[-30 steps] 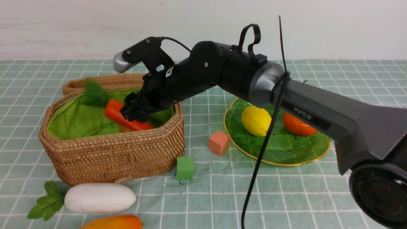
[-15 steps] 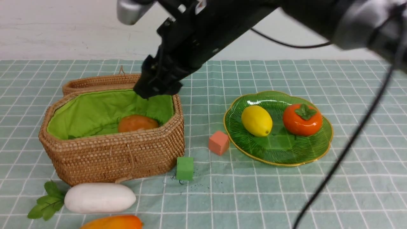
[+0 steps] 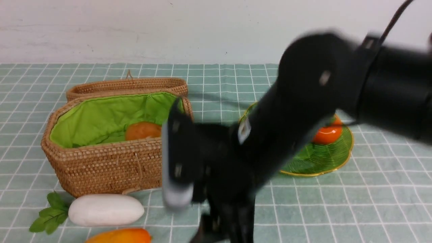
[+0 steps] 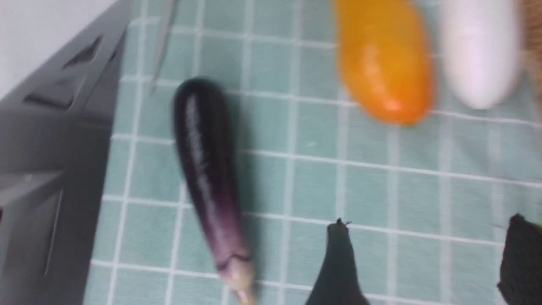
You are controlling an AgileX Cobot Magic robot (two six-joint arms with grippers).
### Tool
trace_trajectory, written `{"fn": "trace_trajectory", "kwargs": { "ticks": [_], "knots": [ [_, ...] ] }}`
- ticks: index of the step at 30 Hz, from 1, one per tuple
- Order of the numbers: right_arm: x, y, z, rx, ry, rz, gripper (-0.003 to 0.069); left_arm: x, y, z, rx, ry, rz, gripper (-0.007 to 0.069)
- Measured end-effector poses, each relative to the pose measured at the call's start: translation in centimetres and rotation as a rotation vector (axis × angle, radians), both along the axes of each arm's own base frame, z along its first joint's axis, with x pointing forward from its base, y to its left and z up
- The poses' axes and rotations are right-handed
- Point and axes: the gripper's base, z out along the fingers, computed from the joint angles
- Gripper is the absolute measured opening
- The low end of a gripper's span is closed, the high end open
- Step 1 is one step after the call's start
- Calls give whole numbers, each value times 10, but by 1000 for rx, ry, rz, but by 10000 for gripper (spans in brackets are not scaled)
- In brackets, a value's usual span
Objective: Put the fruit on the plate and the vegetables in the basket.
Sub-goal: Grab an eggplant with your right arm and place it in the basket on the left.
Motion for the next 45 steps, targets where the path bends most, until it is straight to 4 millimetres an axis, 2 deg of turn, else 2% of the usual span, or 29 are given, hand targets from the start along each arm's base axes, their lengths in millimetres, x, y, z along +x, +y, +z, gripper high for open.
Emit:
{"fn": "trace_trajectory", "kwargs": {
  "ticks": [4, 6, 9, 17, 21, 22, 24, 25, 26, 28, 32, 34, 36, 37, 38, 45],
  "knots": [
    [-41, 16, -35, -55, -28, 139, 518, 0, 0, 0, 0, 0, 0, 239],
    [-55, 19, -48, -81, -34, 178, 521, 0, 0, 0, 0, 0, 0, 239],
    [-66, 21, -65, -106, -34, 198, 524, 0, 0, 0, 0, 0, 0, 239],
    [-67, 29, -97, -154, -3, 195, 524, 0, 0, 0, 0, 0, 0, 239],
    [-64, 35, -124, -212, 38, 192, 513, 0, 0, 0, 0, 0, 0, 239],
    [-64, 35, -125, -215, 41, 191, 511, 0, 0, 0, 0, 0, 0, 239],
    [-63, 37, -141, -257, 78, 174, 468, 0, 0, 0, 0, 0, 0, 239],
    [-63, 37, -141, -257, 78, 173, 463, 0, 0, 0, 0, 0, 0, 239],
    [-63, 37, -144, -265, 89, 167, 414, 0, 0, 0, 0, 0, 0, 239],
    [-64, 36, -144, -274, 99, 166, 319, 0, 0, 0, 0, 0, 0, 239],
    [-67, 34, -141, -293, 125, 174, 324, 0, 0, 0, 0, 0, 0, 239],
    [-66, 34, -134, -286, 126, 172, 324, 0, 0, 0, 0, 0, 0, 239],
    [-58, 36, -110, -227, 105, 131, 324, 0, 0, 0, 0, 0, 0, 239],
    [-55, 37, -107, -217, 101, 123, 324, 0, 0, 0, 0, 0, 0, 239],
    [-45, 36, -89, -172, 86, 81, 324, 0, 0, 0, 0, 0, 0, 239],
    [24, 22, -8, 19, 17, -146, 324, 0, 0, 0, 0, 0, 0, 239]
  ]
}}
